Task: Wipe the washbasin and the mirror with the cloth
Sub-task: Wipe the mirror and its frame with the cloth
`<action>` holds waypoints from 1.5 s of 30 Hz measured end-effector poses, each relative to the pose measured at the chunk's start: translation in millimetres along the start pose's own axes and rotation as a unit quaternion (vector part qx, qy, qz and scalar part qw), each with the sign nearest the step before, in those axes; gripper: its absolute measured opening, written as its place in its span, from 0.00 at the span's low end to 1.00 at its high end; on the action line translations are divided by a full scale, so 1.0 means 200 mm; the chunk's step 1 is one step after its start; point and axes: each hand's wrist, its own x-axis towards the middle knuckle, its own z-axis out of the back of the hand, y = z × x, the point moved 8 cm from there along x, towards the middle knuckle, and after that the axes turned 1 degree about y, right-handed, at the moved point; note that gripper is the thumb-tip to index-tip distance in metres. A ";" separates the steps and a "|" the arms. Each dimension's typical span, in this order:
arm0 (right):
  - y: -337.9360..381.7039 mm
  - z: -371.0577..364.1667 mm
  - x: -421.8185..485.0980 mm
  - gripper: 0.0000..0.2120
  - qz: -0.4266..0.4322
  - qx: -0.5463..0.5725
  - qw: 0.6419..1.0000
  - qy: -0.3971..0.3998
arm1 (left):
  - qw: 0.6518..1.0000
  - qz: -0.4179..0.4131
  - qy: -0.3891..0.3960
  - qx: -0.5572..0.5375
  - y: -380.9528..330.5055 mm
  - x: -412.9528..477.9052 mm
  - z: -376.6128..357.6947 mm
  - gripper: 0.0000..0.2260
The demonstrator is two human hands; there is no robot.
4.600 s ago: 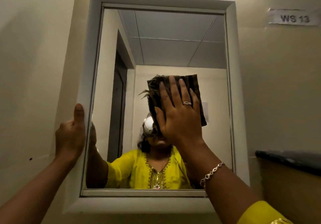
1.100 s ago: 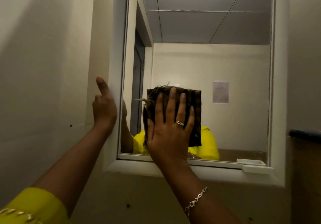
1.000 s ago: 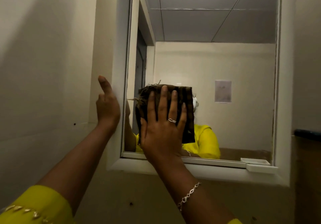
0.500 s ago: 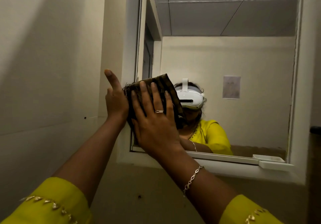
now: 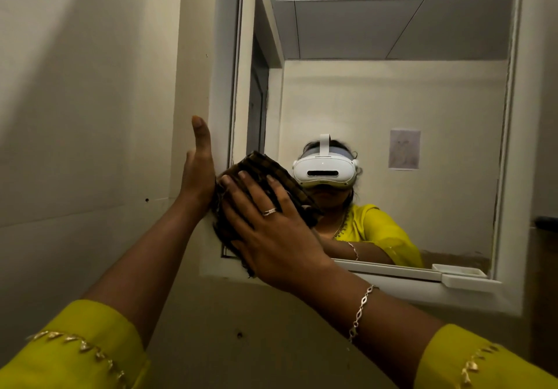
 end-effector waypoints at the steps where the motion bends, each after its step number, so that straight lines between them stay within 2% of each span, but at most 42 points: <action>1: 0.00 0.00 -0.01 0.28 0.012 0.001 1.000 0.002 | 1.000 -0.001 0.005 0.002 0.01 0.00 0.00 0.26; 7: 0.01 -0.02 -0.07 0.28 0.101 0.003 0.995 0.021 | 1.000 -0.007 0.025 0.006 0.02 0.01 -0.01 0.25; 9: 0.01 -0.02 -0.08 0.27 0.128 0.011 0.991 0.028 | 1.000 -0.011 0.017 0.004 0.02 0.00 -0.01 0.21; 12: 0.01 -0.02 -0.10 0.27 0.167 0.016 0.985 0.042 | 1.000 -0.001 -0.001 0.019 0.04 0.01 0.00 0.26; 16: -0.01 -0.01 -0.13 0.26 0.210 0.018 0.976 0.052 | 0.999 0.005 -0.010 0.041 0.04 0.01 0.01 0.27; 20: -0.04 -0.01 -0.17 0.26 0.222 0.024 0.973 0.055 | 0.999 -0.015 -0.013 0.043 0.02 0.00 0.00 0.27; 23: -0.09 0.00 -0.22 0.25 0.231 0.026 0.971 0.055 | 1.000 -0.016 -0.005 0.018 0.04 0.02 0.01 0.32; 25: -0.13 -0.01 -0.26 0.25 0.239 0.010 0.969 0.057 | 0.999 -0.021 -0.010 0.027 0.05 0.02 0.01 0.26; 28: -0.19 -0.01 -0.34 0.25 0.249 -0.009 0.966 0.067 | 0.998 -0.023 -0.019 0.046 0.05 0.02 0.02 0.22; 37: -0.42 0.03 -0.56 0.25 0.285 -0.048 0.953 0.095 | 0.995 -0.061 -0.036 0.076 0.06 0.05 0.02 0.22; 42: -0.55 0.04 -0.66 0.24 0.311 -0.067 0.941 0.113 | 0.995 -0.037 -0.034 0.088 0.09 0.07 0.03 0.24; 43: -0.56 0.04 -0.68 0.24 0.313 -0.069 0.940 0.115 | 0.994 -0.040 -0.043 0.091 0.08 0.07 0.04 0.25; 45: -0.58 0.04 -0.69 0.24 0.315 -0.072 0.940 0.112 | 0.975 -0.096 -0.118 0.160 0.02 0.03 0.07 0.27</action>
